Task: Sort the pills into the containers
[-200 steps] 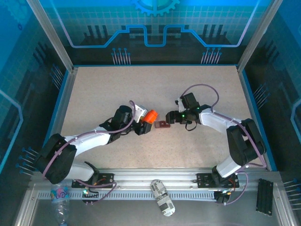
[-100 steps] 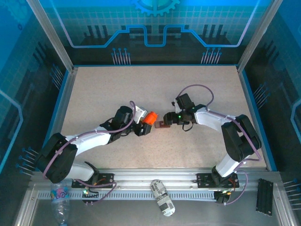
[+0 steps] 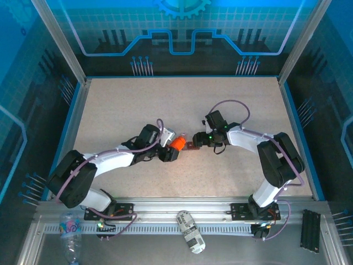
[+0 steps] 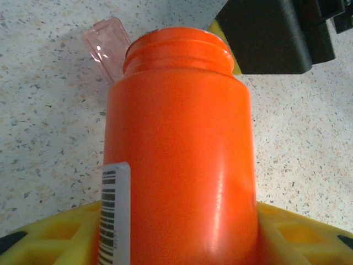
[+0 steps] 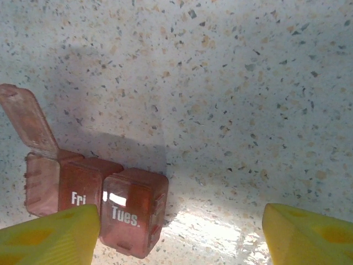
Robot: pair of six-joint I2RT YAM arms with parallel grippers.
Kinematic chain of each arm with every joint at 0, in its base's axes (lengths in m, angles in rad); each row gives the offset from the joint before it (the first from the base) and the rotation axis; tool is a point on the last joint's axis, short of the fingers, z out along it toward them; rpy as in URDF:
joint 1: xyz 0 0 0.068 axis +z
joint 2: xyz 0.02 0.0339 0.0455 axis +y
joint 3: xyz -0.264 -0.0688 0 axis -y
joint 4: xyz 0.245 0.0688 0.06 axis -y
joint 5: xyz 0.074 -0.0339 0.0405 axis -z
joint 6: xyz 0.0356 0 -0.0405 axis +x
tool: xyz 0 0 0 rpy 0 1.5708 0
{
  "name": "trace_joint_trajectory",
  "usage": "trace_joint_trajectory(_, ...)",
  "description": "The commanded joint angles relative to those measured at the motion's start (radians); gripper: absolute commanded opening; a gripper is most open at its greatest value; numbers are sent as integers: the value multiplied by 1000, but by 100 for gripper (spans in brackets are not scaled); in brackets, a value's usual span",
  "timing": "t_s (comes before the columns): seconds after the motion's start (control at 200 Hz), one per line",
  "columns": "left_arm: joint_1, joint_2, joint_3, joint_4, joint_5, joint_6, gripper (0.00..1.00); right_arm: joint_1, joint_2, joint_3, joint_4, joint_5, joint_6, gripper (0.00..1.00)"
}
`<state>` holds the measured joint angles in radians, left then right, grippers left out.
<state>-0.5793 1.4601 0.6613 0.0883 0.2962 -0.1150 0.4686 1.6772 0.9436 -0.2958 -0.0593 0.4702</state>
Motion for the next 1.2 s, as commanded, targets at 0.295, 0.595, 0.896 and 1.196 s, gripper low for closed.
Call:
trace_joint_trajectory(0.295, -20, 61, 107, -111, 13, 16, 0, 1, 33, -4, 35, -3, 41, 78)
trace_joint_trajectory(0.595, -37, 101, 179, -228, -29, 55, 0, -1, 39, -9, 43, -5, 48, 78)
trace_joint_trajectory(0.896, -59, 134, 241, -335, -90, 87, 0, -2, 40, -18, 47, -5, 58, 78)
trace_joint_trajectory(1.196, -63, 157, 293, -414, -132, 97, 0, -4, 48, -19, 46, -6, 70, 78)
